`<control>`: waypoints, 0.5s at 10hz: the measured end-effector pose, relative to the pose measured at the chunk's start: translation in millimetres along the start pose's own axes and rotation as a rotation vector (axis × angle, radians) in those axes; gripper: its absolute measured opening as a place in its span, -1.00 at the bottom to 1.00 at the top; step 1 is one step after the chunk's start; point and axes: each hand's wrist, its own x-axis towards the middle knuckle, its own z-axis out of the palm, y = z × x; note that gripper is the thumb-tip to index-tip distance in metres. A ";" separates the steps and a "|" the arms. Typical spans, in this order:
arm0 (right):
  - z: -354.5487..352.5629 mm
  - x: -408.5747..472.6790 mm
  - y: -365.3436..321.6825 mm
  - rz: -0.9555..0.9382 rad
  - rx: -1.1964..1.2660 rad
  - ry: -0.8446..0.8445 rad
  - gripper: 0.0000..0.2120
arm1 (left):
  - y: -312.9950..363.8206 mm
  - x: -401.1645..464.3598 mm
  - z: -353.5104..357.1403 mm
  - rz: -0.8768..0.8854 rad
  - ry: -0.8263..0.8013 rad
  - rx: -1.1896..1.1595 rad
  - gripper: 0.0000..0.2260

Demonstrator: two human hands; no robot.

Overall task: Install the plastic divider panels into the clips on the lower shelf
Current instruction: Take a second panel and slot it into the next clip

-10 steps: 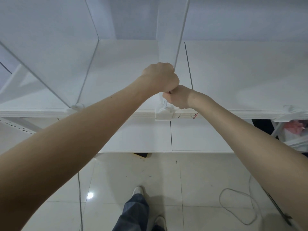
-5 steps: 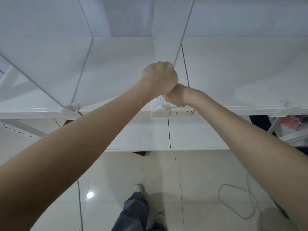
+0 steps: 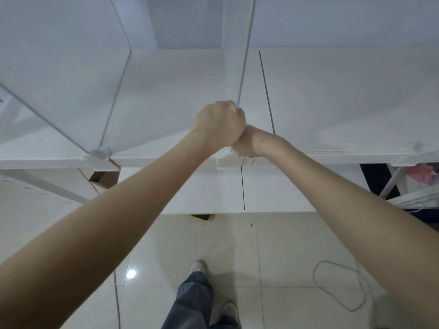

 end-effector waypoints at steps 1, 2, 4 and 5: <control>0.0 6.9 4.6 0.050 0.114 0.015 -0.64 | 1.3 4.1 -5.9 0.069 -0.002 0.005 -0.67; 1.8 3.8 4.6 0.018 0.057 0.006 -0.65 | -0.9 1.1 -1.6 0.114 -0.029 0.101 -0.70; 4.8 -8.8 10.2 0.059 0.032 0.025 -0.60 | -2.3 1.9 -9.7 0.074 -0.035 0.107 -0.69; 11.4 -14.6 25.0 0.015 0.145 0.128 -0.50 | -12.3 2.3 -12.3 0.182 -0.048 0.202 -0.59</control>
